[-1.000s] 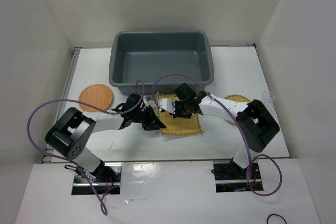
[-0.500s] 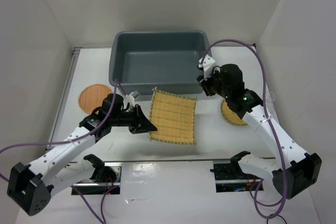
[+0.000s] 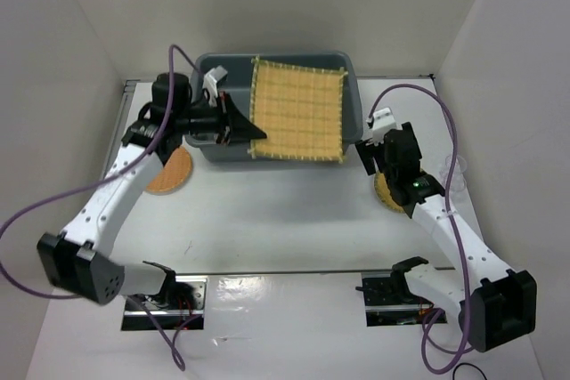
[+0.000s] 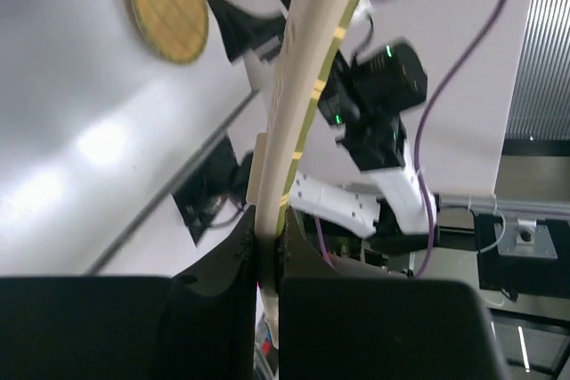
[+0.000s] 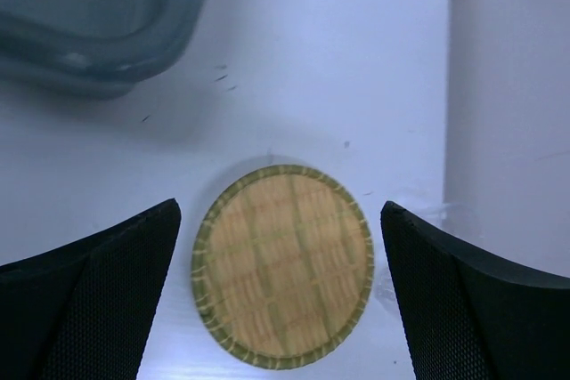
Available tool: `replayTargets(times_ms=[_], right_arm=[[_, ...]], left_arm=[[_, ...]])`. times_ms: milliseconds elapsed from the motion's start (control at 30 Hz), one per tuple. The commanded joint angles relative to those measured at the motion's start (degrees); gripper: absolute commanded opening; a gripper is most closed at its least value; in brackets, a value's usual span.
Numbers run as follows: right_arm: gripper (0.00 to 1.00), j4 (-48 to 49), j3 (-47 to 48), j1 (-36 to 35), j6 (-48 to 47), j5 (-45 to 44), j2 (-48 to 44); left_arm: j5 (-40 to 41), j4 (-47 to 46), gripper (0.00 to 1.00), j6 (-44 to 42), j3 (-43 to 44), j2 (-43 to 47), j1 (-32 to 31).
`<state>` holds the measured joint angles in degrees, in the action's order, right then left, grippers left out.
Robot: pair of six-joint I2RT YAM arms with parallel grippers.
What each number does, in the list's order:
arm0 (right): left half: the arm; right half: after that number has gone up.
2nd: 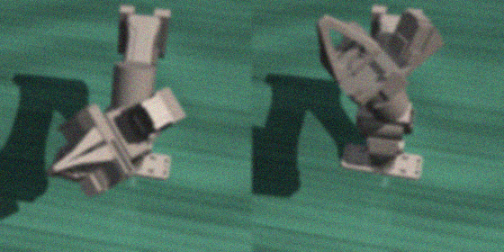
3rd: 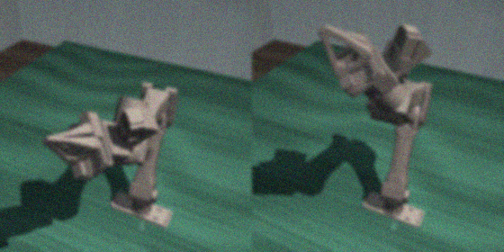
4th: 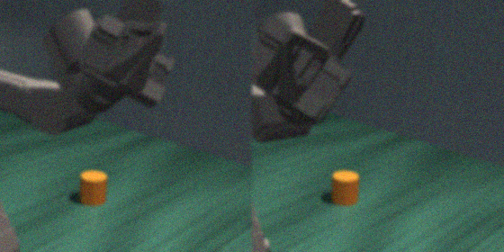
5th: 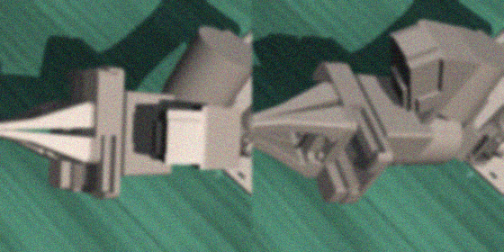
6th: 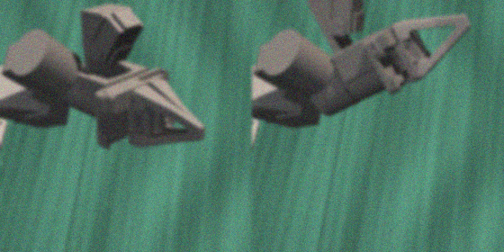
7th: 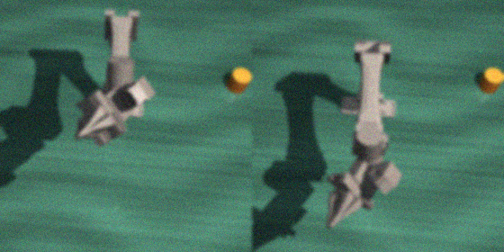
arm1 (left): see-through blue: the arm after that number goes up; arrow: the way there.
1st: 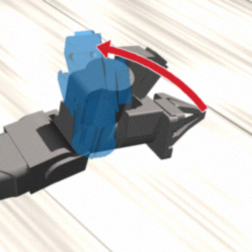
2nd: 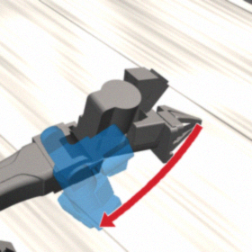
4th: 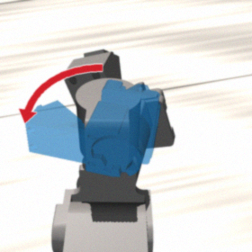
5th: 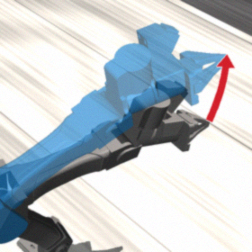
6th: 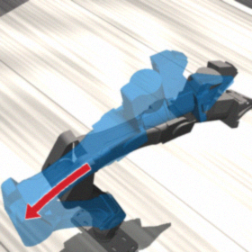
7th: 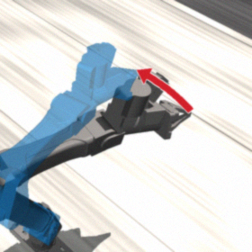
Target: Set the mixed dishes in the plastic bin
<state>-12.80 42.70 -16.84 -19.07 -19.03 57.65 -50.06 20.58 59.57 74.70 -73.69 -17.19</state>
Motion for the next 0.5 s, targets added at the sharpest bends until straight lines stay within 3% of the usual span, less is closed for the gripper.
replayTargets(times_ms=[0, 100, 267, 467], right_arm=[[0.97, 7.88, -0.25, 1.02, 0.88, -6.46, -2.89], [0.97, 6.30, -0.34, 1.72, 0.88, -5.76, -2.89], [0.97, -1.17, 0.37, 1.72, 0.26, -5.40, -4.12], [0.97, -7.40, 1.07, 1.72, 0.79, -5.41, -5.97]], left_arm=[[-5.74, 1.12, 0.00, -7.87, 8.60, -9.25, 2.95], [-6.27, 3.86, 0.00, -12.27, 15.82, -18.75, 4.53], [-6.36, 2.10, 0.00, -14.92, 18.90, -31.32, 6.64], [-6.36, 2.62, 0.00, -13.87, 35.67, -44.86, 6.64]])
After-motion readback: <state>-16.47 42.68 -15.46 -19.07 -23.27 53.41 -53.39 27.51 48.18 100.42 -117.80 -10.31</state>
